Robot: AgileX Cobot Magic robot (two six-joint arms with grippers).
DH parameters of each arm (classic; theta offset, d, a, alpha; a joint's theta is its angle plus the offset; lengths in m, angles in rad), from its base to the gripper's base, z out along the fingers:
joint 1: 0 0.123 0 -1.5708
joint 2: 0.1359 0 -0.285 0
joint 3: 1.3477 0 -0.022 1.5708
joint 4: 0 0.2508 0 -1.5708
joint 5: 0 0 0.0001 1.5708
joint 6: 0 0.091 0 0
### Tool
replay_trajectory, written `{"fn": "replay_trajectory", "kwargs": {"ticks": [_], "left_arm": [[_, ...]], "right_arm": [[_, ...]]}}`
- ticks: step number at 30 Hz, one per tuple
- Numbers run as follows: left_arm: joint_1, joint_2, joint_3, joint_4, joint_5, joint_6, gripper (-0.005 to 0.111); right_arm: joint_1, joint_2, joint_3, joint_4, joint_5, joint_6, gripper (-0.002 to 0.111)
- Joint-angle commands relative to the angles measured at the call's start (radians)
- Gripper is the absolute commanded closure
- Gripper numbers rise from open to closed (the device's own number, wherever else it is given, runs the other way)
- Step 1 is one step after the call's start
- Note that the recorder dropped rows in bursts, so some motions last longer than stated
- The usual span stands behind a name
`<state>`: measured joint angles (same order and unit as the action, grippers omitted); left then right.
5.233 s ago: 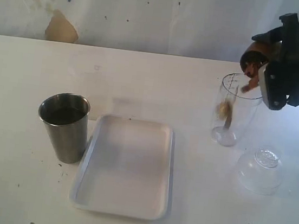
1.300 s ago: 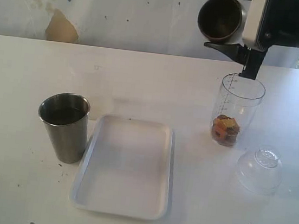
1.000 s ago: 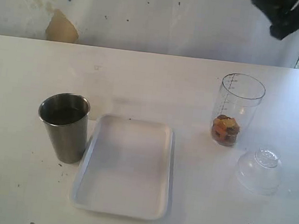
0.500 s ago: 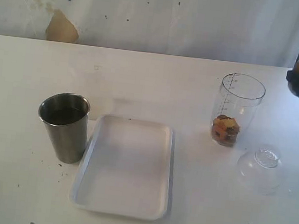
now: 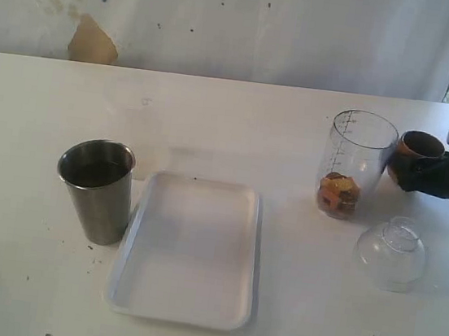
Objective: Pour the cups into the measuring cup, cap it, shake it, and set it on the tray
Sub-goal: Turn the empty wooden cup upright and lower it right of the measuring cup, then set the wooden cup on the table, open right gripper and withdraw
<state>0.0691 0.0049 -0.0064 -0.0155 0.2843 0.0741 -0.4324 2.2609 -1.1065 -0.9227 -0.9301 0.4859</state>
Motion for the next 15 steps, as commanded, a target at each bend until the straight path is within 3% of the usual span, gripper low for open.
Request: {"fn": "replay_trajectory", "kwargs": {"ticks": [1, 15], "left_arm": [[0.004, -0.005, 0.006, -0.011, -0.002, -0.007, 0.107], [0.004, -0.005, 0.006, -0.011, -0.002, -0.007, 0.107]], "right_arm": [[0.037, -0.001, 0.001, -0.01, -0.037, -0.024, 0.108], [0.169, -0.001, 0.001, -0.084, -0.107, -0.063, 0.108]]}}
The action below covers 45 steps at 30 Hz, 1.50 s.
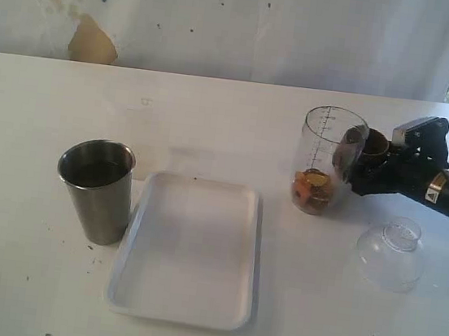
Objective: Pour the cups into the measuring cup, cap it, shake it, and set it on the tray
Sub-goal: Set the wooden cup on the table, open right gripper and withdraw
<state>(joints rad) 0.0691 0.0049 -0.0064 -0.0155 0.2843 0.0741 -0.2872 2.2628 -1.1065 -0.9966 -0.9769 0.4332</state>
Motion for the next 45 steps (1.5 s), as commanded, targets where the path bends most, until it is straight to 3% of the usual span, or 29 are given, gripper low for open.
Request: {"fn": "replay_trajectory", "kwargs": {"ticks": [1, 12, 23, 26, 33, 35, 45], "left_arm": [[0.004, -0.005, 0.006, -0.011, -0.002, -0.007, 0.107], [0.004, -0.005, 0.006, -0.011, -0.002, -0.007, 0.107], [0.004, -0.005, 0.006, -0.011, -0.002, -0.007, 0.107], [0.004, -0.005, 0.006, -0.011, -0.002, -0.007, 0.107], [0.004, -0.005, 0.006, -0.011, -0.002, -0.007, 0.107], [0.004, -0.005, 0.006, -0.011, -0.002, -0.007, 0.107], [0.004, -0.005, 0.006, -0.011, -0.002, -0.007, 0.107]], "right_arm": [[0.024, -0.003, 0.001, -0.016, -0.065, -0.01, 0.108], [0.024, -0.012, -0.001, -0.254, -0.161, 0.024, 0.108], [0.024, -0.045, -0.001, -0.006, 0.02, 0.017, 0.107], [0.024, -0.047, -0.001, -0.006, 0.004, 0.017, 0.094], [0.024, -0.047, -0.001, 0.023, 0.011, 0.015, 0.033], [0.024, -0.047, -0.001, 0.029, 0.011, 0.015, 0.022], [0.024, -0.06, -0.001, -0.01, 0.011, 0.023, 0.019]]}}
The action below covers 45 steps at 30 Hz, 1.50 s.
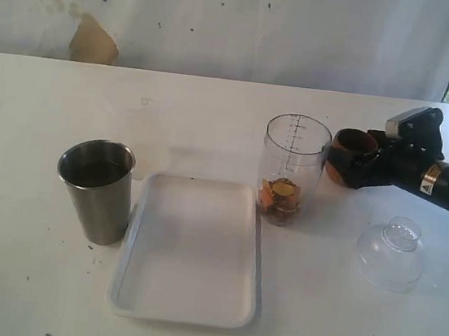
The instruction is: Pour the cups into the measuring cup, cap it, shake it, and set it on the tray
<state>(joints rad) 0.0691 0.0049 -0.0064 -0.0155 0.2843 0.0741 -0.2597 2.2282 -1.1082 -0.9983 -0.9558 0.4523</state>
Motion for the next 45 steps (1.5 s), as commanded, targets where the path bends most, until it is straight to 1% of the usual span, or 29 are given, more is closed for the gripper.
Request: {"fn": "replay_trajectory", "kwargs": {"ticks": [1, 6, 10, 11, 12, 14, 15, 16, 17, 18, 19, 21, 22, 23, 27, 28, 31, 32, 45], "left_arm": [[0.004, -0.005, 0.006, -0.011, -0.002, -0.007, 0.107], [0.004, -0.005, 0.006, -0.011, -0.002, -0.007, 0.107], [0.004, -0.005, 0.006, -0.011, -0.002, -0.007, 0.107], [0.004, -0.005, 0.006, -0.011, -0.002, -0.007, 0.107], [0.004, -0.005, 0.006, -0.011, -0.002, -0.007, 0.107], [0.004, -0.005, 0.006, -0.011, -0.002, -0.007, 0.107], [0.004, -0.005, 0.006, -0.011, -0.002, -0.007, 0.107], [0.004, -0.005, 0.006, -0.011, -0.002, -0.007, 0.107], [0.004, -0.005, 0.006, -0.011, -0.002, -0.007, 0.107], [0.004, -0.005, 0.006, -0.011, -0.002, -0.007, 0.107], [0.004, -0.005, 0.006, -0.011, -0.002, -0.007, 0.107], [0.004, -0.005, 0.006, -0.011, -0.002, -0.007, 0.107], [0.004, -0.005, 0.006, -0.011, -0.002, -0.007, 0.107], [0.004, -0.005, 0.006, -0.011, -0.002, -0.007, 0.107], [0.004, -0.005, 0.006, -0.011, -0.002, -0.007, 0.107], [0.004, -0.005, 0.006, -0.011, -0.002, -0.007, 0.107], [0.004, -0.005, 0.006, -0.011, -0.002, -0.007, 0.107], [0.004, -0.005, 0.006, -0.007, -0.002, -0.007, 0.107], [0.004, -0.005, 0.006, -0.007, -0.002, -0.004, 0.107]], "right_arm": [[-0.003, -0.034, 0.001, -0.009, -0.01, 0.004, 0.019], [-0.003, -0.123, 0.001, -0.005, 0.014, 0.025, 0.019], [-0.003, -0.238, 0.001, -0.022, 0.043, 0.184, 0.019], [-0.003, -0.303, 0.001, -0.054, 0.087, 0.247, 0.025], [-0.003, -0.37, 0.001, -0.105, 0.125, 0.316, 0.035], [-0.003, -0.452, 0.001, -0.17, 0.176, 0.419, 0.052], [-0.003, -0.503, 0.001, -0.222, 0.203, 0.466, 0.064], [-0.003, -0.568, 0.001, -0.299, 0.228, 0.509, 0.08], [-0.003, -0.614, 0.003, -0.339, 0.236, 0.545, 0.085], [-0.003, -0.673, 0.003, -0.401, 0.23, 0.632, 0.09], [-0.003, -0.715, 0.003, -0.439, 0.224, 0.693, 0.092], [-0.003, -0.818, 0.004, -0.542, 0.23, 0.886, 0.099], [-0.003, -0.879, 0.004, -0.579, 0.216, 0.94, 0.106], [-0.003, -0.939, 0.009, -0.591, 0.198, 0.945, 0.108], [-0.003, -1.083, 0.054, -0.591, 0.232, 1.019, 0.108], [-0.003, -1.151, 0.085, -0.591, 0.273, 1.049, 0.108], [-0.003, -1.263, 0.154, -0.591, 0.399, 1.122, 0.108], [0.059, -1.909, 0.417, -0.618, 0.722, 1.141, 0.108], [0.059, -1.909, 0.417, -0.618, 0.722, 1.141, 0.108]]}}
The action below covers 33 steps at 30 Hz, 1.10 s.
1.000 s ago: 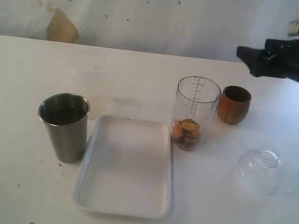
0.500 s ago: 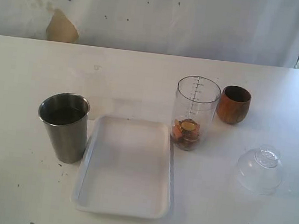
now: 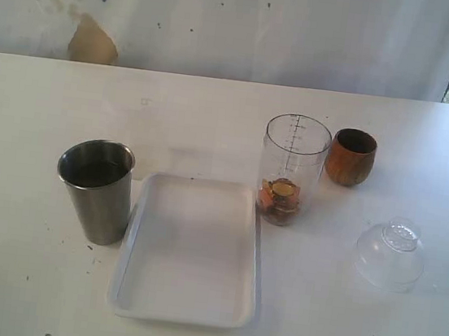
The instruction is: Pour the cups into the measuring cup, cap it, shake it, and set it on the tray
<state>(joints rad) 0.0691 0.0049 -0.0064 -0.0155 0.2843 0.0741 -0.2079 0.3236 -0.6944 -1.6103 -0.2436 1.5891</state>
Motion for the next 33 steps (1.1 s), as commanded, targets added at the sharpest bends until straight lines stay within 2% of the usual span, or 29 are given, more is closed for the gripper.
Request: {"fn": "replay_trajectory", "kwargs": {"ticks": [1, 4, 7, 10, 19, 24, 28, 30, 33], "left_arm": [[0.004, -0.005, 0.006, -0.007, -0.002, -0.004, 0.107], [0.004, -0.005, 0.006, -0.007, -0.002, -0.004, 0.107], [0.004, -0.005, 0.006, -0.007, -0.002, -0.004, 0.107], [0.004, -0.005, 0.006, -0.007, -0.002, -0.004, 0.107], [0.004, -0.005, 0.006, -0.007, -0.002, -0.004, 0.107], [0.004, -0.005, 0.006, -0.007, -0.002, -0.004, 0.107], [0.004, -0.005, 0.006, -0.007, -0.002, -0.004, 0.107], [0.004, -0.005, 0.006, -0.007, -0.002, -0.004, 0.107], [0.004, -0.005, 0.006, -0.007, -0.002, -0.004, 0.107]], "right_arm": [[0.007, -0.004, 0.003, -0.006, 0.01, 0.004, 0.108], [0.007, -0.004, 0.003, -0.006, 0.01, 0.004, 0.108], [0.056, 0.005, 0.005, -0.006, 0.032, 0.002, 0.108], [0.105, 0.005, 0.005, -0.006, 0.172, 0.004, 0.108], [0.178, 0.007, 0.045, -0.008, 0.401, 0.001, 0.108], [0.183, 0.01, 0.124, -0.011, 0.401, -0.053, 0.108], [0.234, -0.003, 0.163, -0.009, 0.348, -0.085, 0.108], [0.242, -0.01, 0.178, 0.06, 0.344, -0.135, 0.108], [0.242, -0.029, 0.214, 0.305, 0.319, -0.353, 0.108]]}}
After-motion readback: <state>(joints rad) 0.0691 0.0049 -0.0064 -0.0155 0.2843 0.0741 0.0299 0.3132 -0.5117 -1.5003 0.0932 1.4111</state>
